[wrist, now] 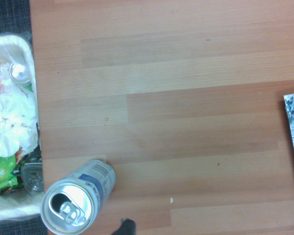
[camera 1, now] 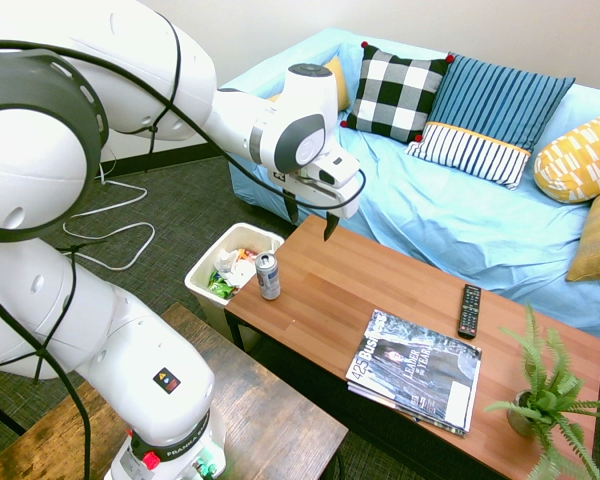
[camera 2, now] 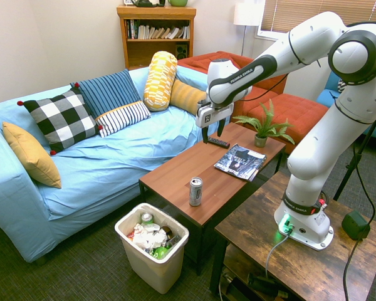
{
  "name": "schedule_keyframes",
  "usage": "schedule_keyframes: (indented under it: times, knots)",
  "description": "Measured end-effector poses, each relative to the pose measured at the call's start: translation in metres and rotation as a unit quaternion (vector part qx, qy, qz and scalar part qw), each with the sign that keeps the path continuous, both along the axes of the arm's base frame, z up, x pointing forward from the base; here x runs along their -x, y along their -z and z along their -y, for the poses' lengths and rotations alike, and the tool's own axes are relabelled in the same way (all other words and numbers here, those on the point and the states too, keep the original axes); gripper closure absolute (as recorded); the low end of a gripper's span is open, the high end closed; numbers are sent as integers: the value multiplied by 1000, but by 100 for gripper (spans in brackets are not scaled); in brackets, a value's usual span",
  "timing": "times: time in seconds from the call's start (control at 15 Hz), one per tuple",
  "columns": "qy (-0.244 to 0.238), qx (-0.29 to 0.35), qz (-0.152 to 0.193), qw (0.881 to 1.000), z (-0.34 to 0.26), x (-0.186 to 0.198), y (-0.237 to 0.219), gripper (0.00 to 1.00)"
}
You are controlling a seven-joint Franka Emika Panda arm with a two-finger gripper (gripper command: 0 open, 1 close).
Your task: Throw the can in the trash bin
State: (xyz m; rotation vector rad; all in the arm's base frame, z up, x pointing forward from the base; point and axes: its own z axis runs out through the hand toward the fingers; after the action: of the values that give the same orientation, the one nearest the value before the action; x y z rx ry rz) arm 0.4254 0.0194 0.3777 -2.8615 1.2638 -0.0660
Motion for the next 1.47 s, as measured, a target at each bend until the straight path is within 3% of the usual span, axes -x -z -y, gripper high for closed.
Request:
schedule_keyframes:
  times: [0.33,0.6,1.0,1.47]
  knots:
    - [-10,-4,16,1000,-12,-9,9,0]
    - [-34,-12,25,999,-55,-8,30,0]
    - [-45,-7,16,999,-110,8,81,0]
    - [-21,-11,-4,1000,-126,-2,131,0]
